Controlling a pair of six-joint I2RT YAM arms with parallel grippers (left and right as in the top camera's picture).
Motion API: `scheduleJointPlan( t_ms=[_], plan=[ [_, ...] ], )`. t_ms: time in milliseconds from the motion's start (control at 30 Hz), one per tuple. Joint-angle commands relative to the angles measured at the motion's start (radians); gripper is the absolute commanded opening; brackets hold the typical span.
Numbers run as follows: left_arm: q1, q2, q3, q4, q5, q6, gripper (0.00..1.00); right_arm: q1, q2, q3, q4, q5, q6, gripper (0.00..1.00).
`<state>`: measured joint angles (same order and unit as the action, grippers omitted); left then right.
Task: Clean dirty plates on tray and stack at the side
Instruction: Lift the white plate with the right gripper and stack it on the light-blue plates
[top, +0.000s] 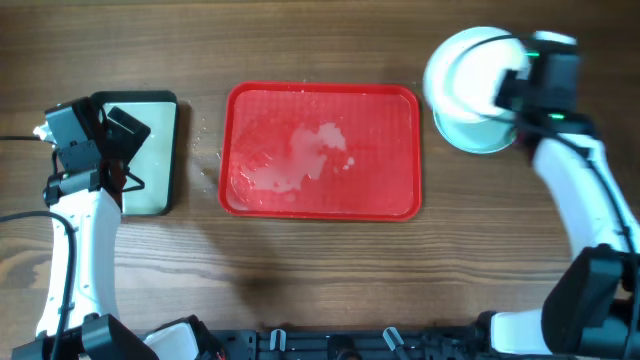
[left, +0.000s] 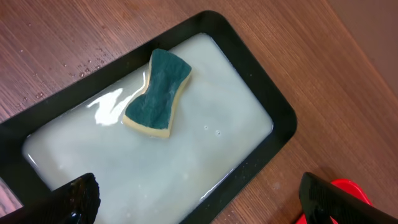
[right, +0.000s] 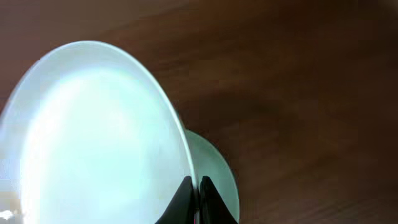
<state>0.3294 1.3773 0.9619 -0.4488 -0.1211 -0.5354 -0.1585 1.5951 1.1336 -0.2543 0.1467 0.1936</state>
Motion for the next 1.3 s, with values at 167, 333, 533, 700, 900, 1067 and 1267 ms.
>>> scheduleJointPlan(
  t_ms=[167,333,533,700,900,1067,1267],
  plan=[
    [0.007,-0.002,0.001,0.003,0.001,0.005,1.00,-0.171,0.100,-0.014,0.012,-0.249,0.122,0.06],
    [0.007,-0.002,0.001,0.003,0.001,0.005,1.00,-0.171,0.198,-0.014,0.029,-0.200,0.121,0.49],
    [0.007,-0.002,0.001,0.003,0.001,0.005,1.00,-0.167,0.175,-0.014,0.011,-0.238,0.050,0.92],
    [0.007,-0.002,0.001,0.003,0.001,0.005,1.00,-0.158,0.031,-0.014,-0.034,-0.238,0.042,0.92],
    [0.007,-0.002,0.001,0.003,0.001,0.005,1.00,-0.148,-0.136,-0.014,-0.061,-0.215,0.034,0.84],
    [0.007,-0.002,0.001,0.003,0.001,0.005,1.00,-0.134,-0.149,-0.014,-0.159,-0.329,0.035,0.91],
    [0.007,-0.002,0.001,0.003,0.001,0.005,1.00,-0.070,-0.298,-0.015,-0.288,-0.328,0.003,1.00]
  ],
)
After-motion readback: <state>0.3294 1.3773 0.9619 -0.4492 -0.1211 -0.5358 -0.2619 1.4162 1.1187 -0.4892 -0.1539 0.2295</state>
